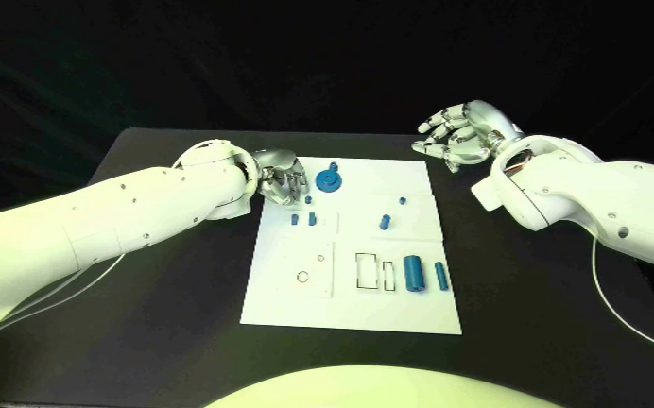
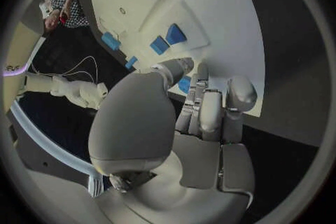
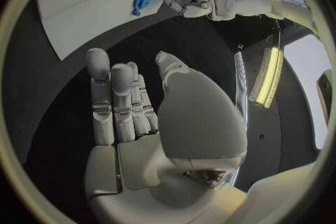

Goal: Assemble the parts on the task board

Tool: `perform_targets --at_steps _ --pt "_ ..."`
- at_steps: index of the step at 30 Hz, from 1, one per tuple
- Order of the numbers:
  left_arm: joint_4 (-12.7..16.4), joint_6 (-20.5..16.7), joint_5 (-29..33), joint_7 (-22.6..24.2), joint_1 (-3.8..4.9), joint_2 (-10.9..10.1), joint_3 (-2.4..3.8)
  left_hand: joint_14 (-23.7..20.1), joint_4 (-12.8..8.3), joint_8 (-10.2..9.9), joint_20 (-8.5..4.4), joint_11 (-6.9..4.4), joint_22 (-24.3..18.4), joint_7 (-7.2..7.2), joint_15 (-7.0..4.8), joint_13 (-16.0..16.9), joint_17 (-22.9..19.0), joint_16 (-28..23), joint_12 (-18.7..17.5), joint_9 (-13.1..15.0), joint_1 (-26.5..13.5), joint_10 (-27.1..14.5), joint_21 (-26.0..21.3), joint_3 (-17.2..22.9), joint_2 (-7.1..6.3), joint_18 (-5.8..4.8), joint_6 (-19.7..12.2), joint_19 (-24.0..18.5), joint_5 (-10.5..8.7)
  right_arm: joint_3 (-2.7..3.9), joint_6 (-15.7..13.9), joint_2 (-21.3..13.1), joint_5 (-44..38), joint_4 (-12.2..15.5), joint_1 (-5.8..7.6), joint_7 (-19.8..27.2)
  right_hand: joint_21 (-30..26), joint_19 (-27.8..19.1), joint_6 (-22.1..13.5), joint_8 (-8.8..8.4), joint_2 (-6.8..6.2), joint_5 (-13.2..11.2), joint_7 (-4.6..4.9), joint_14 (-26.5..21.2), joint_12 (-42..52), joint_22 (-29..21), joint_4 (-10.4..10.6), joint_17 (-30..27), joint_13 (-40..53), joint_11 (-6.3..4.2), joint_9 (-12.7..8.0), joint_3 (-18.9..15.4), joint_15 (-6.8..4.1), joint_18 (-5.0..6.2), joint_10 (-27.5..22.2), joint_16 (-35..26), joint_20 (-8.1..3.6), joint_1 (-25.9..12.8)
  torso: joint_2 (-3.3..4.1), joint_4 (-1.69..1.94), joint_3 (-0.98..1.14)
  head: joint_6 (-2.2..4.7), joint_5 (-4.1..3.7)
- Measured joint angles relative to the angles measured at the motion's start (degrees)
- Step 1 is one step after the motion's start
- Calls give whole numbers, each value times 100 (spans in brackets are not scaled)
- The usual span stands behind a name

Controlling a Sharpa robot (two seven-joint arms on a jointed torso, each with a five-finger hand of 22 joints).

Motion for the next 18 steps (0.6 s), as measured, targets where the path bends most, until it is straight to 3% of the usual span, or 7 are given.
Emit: perform_targets --at_steps 4,6,8,12,13,15,18 --pt "25 -75 239 42 6 -126 60 -169 -90 0 2 90 -267 50 61 19 -302 -136 -82 20 42 -101 -194 90 42 0 134 -248 0 0 171 0 -214 -57 0 -16 1559 430 304 -148 -165 -243 -47 389 -424 1001 -142 1062 -462 -36 -141 695 -57 -225 291 1042 -64 454 -2 -3 0 15 -6" --pt "41 -123 456 73 19 -215 88 -360 -161 0 14 123 -512 79 84 20 -642 -275 -88 20 112 -188 -358 161 48 0 164 -467 0 0 323 0 -400 -92 0 -30 2017 531 420 -225 -221 -276 -75 478 -588 1305 -186 1362 -624 -57 -191 955 -67 -233 411 1332 -81 509 -3 -5 3 23 -21" --pt "67 -195 746 121 39 -316 105 -604 -243 0 40 187 -796 131 122 32 -1058 -464 -88 20 140 -252 -556 243 77 97 216 -735 0 0 511 4 -644 -127 -1 -51 2372 591 510 -286 -254 -288 -107 489 -723 1476 -252 1590 -753 -76 -226 1171 -77 -346 535 1550 -101 540 -3 -6 3 28 -41" --pt "165 -408 1531 298 81 -526 124 -843 -285 0 67 225 -1113 156 157 41 -1499 -672 -88 20 140 -330 -774 285 77 134 281 -1027 0 -5 877 22 -1244 -166 -37 -101 2907 702 654 -356 -338 -426 -152 487 -929 1508 -389 1920 -932 -108 -254 1418 -78 -362 726 1857 -115 456 -4 -7 7 45 -118" --pt "201 -468 1764 362 86 -573 127 -900 -285 0 74 225 -1198 160 159 45 -1610 -732 -88 20 140 -331 -837 285 77 177 285 -1097 0 -6 953 28 -1404 -170 -53 -114 2993 711 674 -377 -368 -468 -155 487 -965 1508 -411 1970 -961 -116 -260 1440 -78 -429 760 1905 -124 427 -4 -6 9 50 -130" --pt "306 -603 2356 542 95 -671 128 -1158 -301 -1 96 247 -1548 160 173 53 -2081 -1000 -88 20 137 -393 -1109 269 80 272 285 -1403 0 -9 1098 45 -1789 -178 -90 -154 3126 732 675 -378 -390 -528 -155 487 -1017 1508 -449 2032 -1005 -115 -260 1477 -78 -436 761 1960 -102 404 -3 -7 9 62 -154" --pt "513 -750 3330 872 101 -804 129 -1563 -307 -40 124 286 -1798 182 205 53 -2781 -1422 -62 14 61 -516 -1360 254 156 271 262 -1620 0 -13 1246 78 -2362 -194 -144 -228 3168 732 720 -411 -426 -559 -159 487 -1088 1508 -435 2049 -1053 -116 -266 1494 -78 -435 801 1960 -102 368 2 -8 7 73 -185"
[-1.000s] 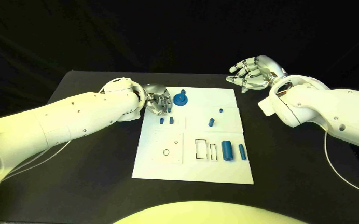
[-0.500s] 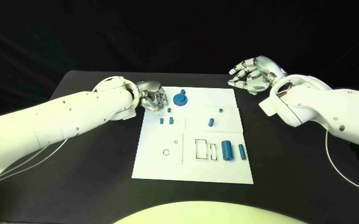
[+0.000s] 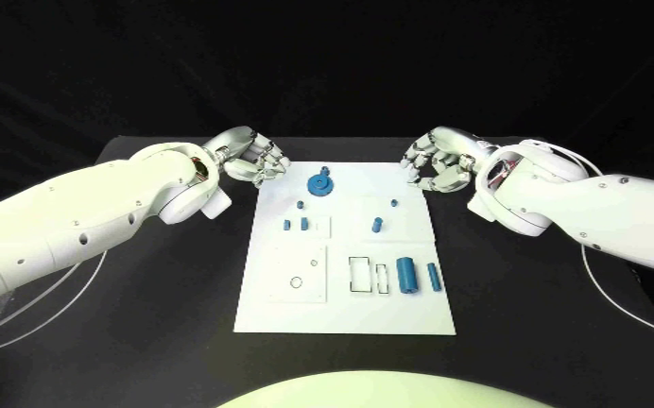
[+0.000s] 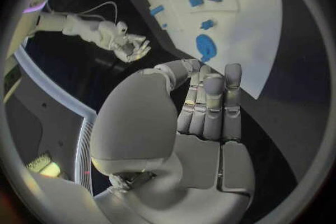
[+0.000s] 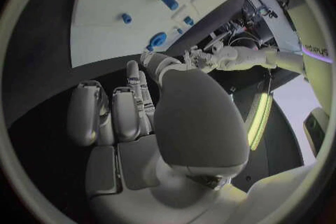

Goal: Assemble the parts on the task board

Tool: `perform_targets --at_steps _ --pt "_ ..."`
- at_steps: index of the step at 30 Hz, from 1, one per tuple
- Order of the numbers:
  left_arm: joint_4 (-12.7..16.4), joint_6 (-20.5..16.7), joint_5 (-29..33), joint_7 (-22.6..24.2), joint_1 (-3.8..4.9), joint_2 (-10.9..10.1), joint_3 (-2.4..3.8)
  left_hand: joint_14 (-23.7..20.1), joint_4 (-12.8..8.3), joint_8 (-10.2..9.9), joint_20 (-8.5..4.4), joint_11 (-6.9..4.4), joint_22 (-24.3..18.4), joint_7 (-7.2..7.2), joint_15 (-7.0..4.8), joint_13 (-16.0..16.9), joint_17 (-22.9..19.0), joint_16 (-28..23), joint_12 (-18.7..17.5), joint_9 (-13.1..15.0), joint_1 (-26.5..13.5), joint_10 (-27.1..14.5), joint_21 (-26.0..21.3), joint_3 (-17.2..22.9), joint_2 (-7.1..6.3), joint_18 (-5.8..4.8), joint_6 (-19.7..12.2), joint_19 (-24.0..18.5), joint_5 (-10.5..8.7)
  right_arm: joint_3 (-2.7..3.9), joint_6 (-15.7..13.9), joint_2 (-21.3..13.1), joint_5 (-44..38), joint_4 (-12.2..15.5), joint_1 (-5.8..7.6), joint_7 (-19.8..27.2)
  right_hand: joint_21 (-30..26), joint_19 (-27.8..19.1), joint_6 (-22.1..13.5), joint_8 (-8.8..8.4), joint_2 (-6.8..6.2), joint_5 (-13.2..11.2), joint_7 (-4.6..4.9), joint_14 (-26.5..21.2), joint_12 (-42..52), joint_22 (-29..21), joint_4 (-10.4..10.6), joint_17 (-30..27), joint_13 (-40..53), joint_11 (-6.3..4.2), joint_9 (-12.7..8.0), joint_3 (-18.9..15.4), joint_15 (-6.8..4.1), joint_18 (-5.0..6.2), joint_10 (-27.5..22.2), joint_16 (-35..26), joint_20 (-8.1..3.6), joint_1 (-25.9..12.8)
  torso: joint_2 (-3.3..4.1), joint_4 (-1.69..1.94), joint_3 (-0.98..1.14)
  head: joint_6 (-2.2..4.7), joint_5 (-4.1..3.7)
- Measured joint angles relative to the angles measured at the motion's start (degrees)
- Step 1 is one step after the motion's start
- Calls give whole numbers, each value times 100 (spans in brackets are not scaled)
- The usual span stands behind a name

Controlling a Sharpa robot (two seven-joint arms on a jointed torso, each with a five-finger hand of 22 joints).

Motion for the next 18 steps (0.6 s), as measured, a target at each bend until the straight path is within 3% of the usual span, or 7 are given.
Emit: perform_targets --at_steps 4,8,18 --pt "280 -102 1185 440 1 -152 0 -117 21 -2 11 16 -75 10 19 8 -202 -175 43 0 -13 -23 -103 -71 13 -1 -10 -44 0 -2 104 50 -634 -18 -67 -110 0 0 14 -39 -6 -49 13 0 -122 0 -14 0 -70 3 -9 14 0 0 -2 0 0 -85 6 0 -5 19 -33" --pt "509 -149 2109 797 -1 -276 0 -138 24 -26 30 21 -103 30 40 14 -237 -198 62 0 -35 -60 -140 -98 35 -2 10 -64 0 -5 165 131 -1095 -46 -145 -211 -31 -1 31 -85 -13 -49 29 -1 -231 -1 -64 -4 -136 77 -19 -4 0 0 -69 23 0 -138 7 1 -9 31 -46" --pt "748 -191 3201 1219 -8 -393 -2 -158 0 -26 30 21 -143 52 20 34 -275 -249 150 9 -58 -60 -190 -153 58 -2 32 -64 0 -14 210 377 -1633 -208 -323 -389 -1 -1 37 -124 2 -49 23 18 -285 -1 -117 -42 -187 34 -30 5 19 0 -112 23 0 -153 7 9 -10 20 -30"
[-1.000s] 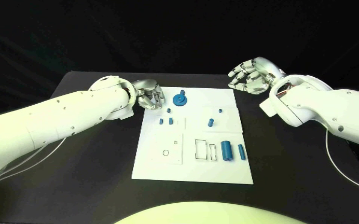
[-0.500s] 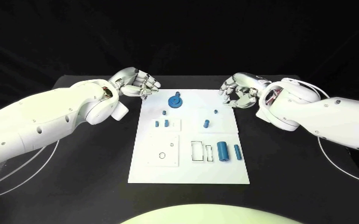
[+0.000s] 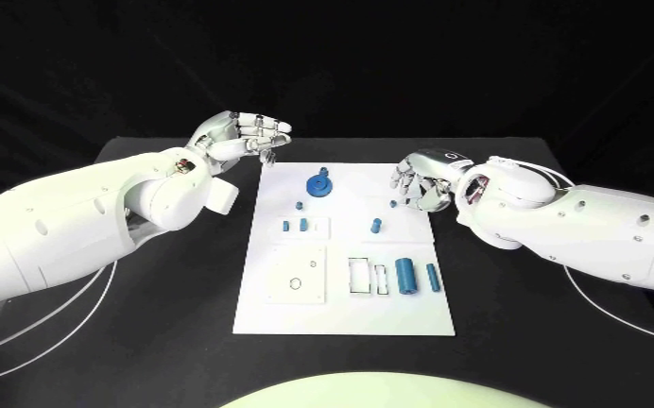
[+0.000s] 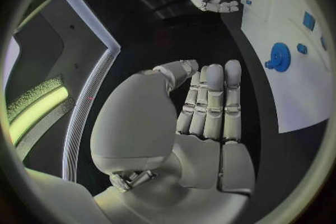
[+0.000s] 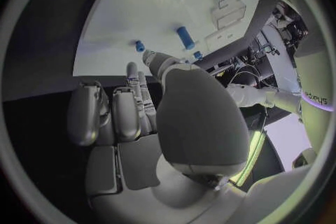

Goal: Assemble the parts on the task board

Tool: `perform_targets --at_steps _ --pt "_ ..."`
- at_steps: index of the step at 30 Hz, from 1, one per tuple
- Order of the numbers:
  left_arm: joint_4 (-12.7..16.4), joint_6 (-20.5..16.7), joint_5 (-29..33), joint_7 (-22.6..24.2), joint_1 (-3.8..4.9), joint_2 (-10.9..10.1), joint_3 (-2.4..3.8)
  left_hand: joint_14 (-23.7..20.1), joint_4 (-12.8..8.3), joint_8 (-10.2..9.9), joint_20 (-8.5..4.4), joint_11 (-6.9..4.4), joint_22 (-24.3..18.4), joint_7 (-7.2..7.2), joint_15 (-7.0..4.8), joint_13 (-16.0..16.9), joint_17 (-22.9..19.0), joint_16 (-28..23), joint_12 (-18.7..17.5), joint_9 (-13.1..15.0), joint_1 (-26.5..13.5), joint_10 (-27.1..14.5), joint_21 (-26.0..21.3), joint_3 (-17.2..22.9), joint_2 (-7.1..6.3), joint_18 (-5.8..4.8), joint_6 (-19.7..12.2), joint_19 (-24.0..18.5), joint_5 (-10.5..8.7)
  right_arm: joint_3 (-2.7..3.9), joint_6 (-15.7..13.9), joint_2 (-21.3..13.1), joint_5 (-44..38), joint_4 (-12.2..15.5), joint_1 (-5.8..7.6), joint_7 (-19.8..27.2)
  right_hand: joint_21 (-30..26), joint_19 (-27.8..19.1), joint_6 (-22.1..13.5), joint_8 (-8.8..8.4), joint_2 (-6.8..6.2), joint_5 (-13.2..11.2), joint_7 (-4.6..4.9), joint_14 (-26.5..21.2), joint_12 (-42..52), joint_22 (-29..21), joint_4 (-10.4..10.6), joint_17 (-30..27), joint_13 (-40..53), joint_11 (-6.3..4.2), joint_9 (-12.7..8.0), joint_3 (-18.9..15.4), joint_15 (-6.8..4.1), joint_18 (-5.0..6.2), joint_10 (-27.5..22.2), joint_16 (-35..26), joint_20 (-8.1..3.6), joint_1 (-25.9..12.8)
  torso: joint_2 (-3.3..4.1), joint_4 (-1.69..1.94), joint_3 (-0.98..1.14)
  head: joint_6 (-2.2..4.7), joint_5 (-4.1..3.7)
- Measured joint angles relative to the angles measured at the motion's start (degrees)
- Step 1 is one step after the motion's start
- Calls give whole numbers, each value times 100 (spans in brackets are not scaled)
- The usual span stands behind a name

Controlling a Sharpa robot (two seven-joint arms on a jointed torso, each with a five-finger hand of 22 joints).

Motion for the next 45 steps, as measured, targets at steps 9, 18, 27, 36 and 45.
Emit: perform_targets --at_steps 9,18,27,36,45 --pt "113 -20 368 216 -1 -53 0 0 -7 0 0 0 -12 0 0 8 -13 0 24 8 0 0 -22 -39 0 -1 0 0 0 -2 3 153 -228 -147 -50 -127 46 0 10 -22 27 0 -10 0 -44 -1 -17 28 -35 0 0 17 0 0 0 0 0 -33 0 0 -1 0 -30" --pt "152 -24 526 330 -1 -79 0 0 -7 0 0 0 -18 20 0 7 -18 -22 24 8 0 1 -44 -39 0 -2 21 0 0 -2 61 228 -330 -161 -68 -172 111 20 45 -32 12 0 22 0 -57 -1 -48 74 -67 41 1 49 0 1 1 66 21 -72 0 -3 -1 -40 -30" --pt "183 -26 595 375 -1 -95 0 -20 -7 0 0 0 -25 -1 -20 14 -25 -22 50 12 0 1 -44 -39 0 -2 42 0 0 -8 107 351 -351 -315 -148 -177 316 41 169 -31 68 0 -5 0 -57 -2 -90 170 -97 23 9 141 0 1 107 158 42 -128 -5 2 -2 -54 -38" --pt "201 -27 625 391 -1 -108 0 -20 -7 0 0 0 -25 -1 -20 14 -25 -22 50 12 0 1 -44 -39 0 -2 42 1 0 -11 108 427 -372 -426 -208 -187 381 40 229 -31 90 0 0 0 -79 -3 -110 189 -124 22 18 235 0 -5 166 182 41 -150 -4 3 2 -86 -23" --pt "207 -27 635 392 -1 -108 0 -20 -7 0 0 0 -24 -2 -20 14 -25 -22 50 12 0 1 -44 -39 0 -2 42 1 0 -2 107 459 -384 -441 -240 -198 579 40 381 -16 188 -54 -68 0 -80 -3 -206 274 -151 -31 61 413 0 -88 344 272 41 -153 -4 -4 4 -102 -10"
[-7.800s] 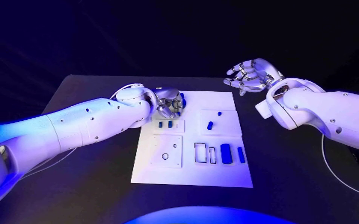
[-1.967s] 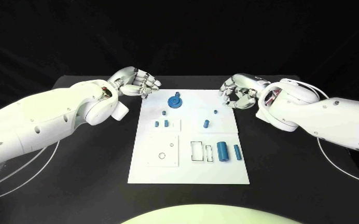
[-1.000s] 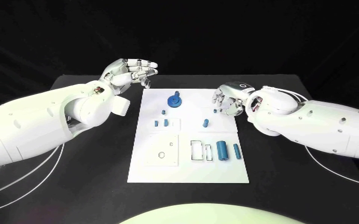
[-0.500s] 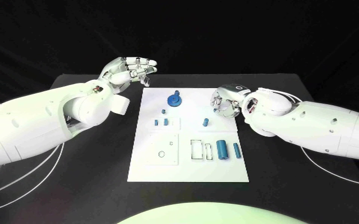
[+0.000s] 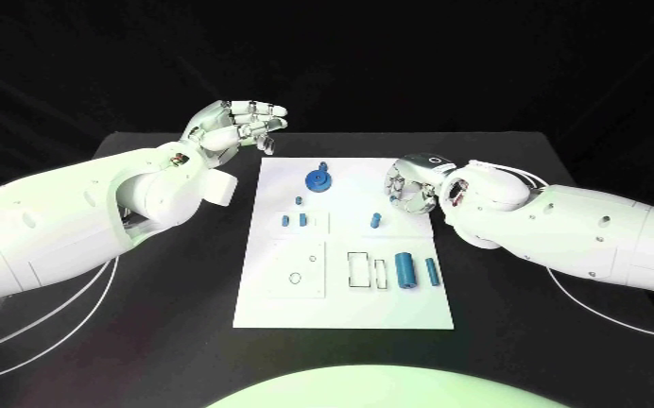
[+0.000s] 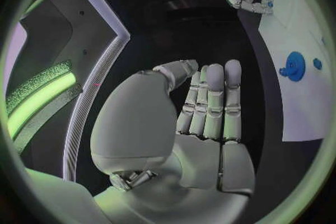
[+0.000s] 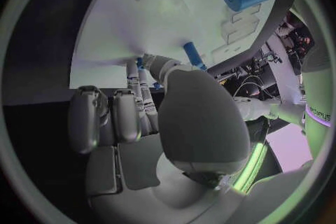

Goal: Assemble the parts on the task board

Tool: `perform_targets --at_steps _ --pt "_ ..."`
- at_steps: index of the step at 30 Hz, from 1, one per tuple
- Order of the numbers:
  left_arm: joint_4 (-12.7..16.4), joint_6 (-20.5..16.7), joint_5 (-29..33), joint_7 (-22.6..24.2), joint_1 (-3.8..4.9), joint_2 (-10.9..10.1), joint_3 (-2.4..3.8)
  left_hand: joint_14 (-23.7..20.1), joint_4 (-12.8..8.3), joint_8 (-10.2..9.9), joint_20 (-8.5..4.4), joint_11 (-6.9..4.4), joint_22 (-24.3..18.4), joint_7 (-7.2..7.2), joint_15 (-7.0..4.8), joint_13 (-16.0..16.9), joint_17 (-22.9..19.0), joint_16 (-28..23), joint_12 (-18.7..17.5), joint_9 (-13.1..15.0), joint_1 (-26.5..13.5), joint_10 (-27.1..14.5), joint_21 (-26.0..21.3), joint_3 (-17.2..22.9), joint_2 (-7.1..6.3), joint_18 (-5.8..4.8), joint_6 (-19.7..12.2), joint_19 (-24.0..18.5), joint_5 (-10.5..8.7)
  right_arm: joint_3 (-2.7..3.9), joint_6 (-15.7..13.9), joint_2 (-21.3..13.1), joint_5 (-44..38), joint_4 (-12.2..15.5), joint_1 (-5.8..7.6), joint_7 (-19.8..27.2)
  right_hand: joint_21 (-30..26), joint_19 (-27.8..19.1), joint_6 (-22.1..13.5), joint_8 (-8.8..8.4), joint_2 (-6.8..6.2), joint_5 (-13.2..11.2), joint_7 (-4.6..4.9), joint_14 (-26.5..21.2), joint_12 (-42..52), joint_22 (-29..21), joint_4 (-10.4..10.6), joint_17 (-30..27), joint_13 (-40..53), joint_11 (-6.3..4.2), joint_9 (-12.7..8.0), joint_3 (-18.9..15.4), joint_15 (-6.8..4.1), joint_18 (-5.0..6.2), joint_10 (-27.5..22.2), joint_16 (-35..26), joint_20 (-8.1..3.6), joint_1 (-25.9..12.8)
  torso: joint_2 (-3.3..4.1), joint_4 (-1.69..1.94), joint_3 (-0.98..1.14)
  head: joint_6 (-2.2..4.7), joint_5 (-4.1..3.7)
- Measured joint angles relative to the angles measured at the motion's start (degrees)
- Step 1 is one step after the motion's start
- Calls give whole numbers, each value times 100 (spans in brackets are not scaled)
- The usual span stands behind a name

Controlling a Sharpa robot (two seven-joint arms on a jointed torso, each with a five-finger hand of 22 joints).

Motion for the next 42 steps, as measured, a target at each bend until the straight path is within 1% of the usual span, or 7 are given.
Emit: perform_targets --at_steps 6,9,15,17,20,29,42 --pt "10 -1 3 0 0 -1 0 0 0 0 0 0 0 0 0 0 0 0 0 0 0 0 0 0 0 0 0 0 0 13 1 17 -19 -11 -14 -34 236 21 136 63 69 -125 -34 1 -22 0 -103 -47 -18 -60 50 150 -43 -4 145 11 -21 -28 0 0 -1 -26 -8" --pt "16 -2 5 -1 0 -8 0 0 0 0 0 0 0 0 0 -1 0 0 0 0 0 0 0 0 0 0 0 0 0 18 8 26 -47 -11 -19 -65 460 18 207 84 123 -133 -47 20 -55 4 -173 -188 -18 -81 81 220 -63 -93 231 -35 -25 -81 0 0 -1 -33 -12" --pt "25 -10 7 -7 1 -16 0 0 -8 0 0 0 -9 0 0 2 -9 0 -1 0 0 0 0 -42 0 0 0 0 0 24 12 40 -162 14 -31 -142 618 19 283 109 191 -159 -61 0 -120 4 -316 -259 -10 -63 130 363 -83 -93 307 -35 -64 -72 0 -10 -1 -45 -23" --pt "30 -27 7 -12 2 -19 0 0 -8 0 0 0 -10 0 0 5 -10 0 25 -1 0 0 -20 -41 0 -1 0 0 0 24 3 42 -225 28 -37 -175 619 19 284 109 218 -313 -62 0 -176 4 -355 -293 18 -71 144 401 -83 -93 317 -35 -63 -98 -1 -10 -1 -46 -32" --pt "30 -58 7 -21 2 -23 0 0 -8 0 0 0 -15 0 0 5 -16 0 28 -1 0 0 -20 -41 0 -1 0 0 0 22 -14 42 -327 50 -47 -226 625 19 284 108 244 -348 -62 0 -201 4 -396 -310 18 -53 160 442 -83 -93 339 -35 -63 -123 -3 -7 1 -46 -47" --pt "30 -137 3 -47 1 -29 0 0 8 0 0 0 -21 0 0 5 -21 0 28 -1 -30 0 -20 -57 30 -1 0 0 0 0 -141 39 -578 115 -81 -368 676 19 304 106 312 36 -41 0 -312 3 -619 -346 -13 -20 224 631 -82 -93 406 -35 -63 -181 -8 5 2 -30 -61" --pt "42 -172 -6 -74 0 -40 0 0 8 0 0 0 -22 0 0 4 -20 -4 28 -2 -30 0 -20 -57 30 -1 0 0 0 -11 -499 -34 -709 250 -94 -463 707 19 358 88 353 137 -54 21 -377 2 -712 -382 12 13 260 709 -102 -92 438 -35 -63 -225 -7 0 -2 3 -54"
